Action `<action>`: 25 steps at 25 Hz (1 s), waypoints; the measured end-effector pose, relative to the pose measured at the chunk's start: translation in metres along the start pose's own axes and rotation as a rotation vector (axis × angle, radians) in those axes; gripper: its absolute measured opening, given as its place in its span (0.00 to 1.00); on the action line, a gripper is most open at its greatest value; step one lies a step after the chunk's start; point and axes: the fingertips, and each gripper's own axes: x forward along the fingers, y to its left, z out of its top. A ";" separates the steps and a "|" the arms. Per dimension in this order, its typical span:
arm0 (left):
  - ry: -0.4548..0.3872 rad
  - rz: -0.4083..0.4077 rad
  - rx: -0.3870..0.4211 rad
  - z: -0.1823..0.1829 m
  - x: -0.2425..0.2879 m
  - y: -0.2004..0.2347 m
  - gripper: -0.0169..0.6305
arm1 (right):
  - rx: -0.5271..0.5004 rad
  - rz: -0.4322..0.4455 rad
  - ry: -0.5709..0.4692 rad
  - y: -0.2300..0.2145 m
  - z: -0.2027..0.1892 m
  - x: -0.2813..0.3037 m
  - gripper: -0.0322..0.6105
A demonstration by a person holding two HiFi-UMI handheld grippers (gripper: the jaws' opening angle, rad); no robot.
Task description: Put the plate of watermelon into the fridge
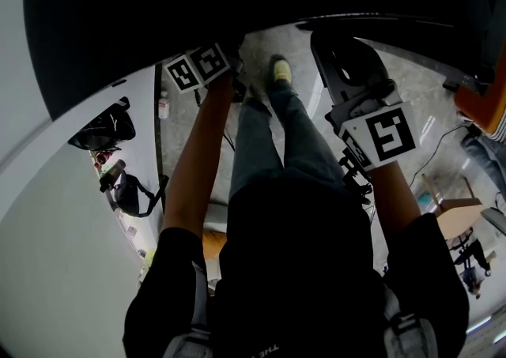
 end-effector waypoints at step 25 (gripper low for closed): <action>-0.314 -0.063 0.699 0.006 -0.184 -0.145 0.05 | -0.062 -0.104 -0.110 -0.021 0.063 -0.096 0.07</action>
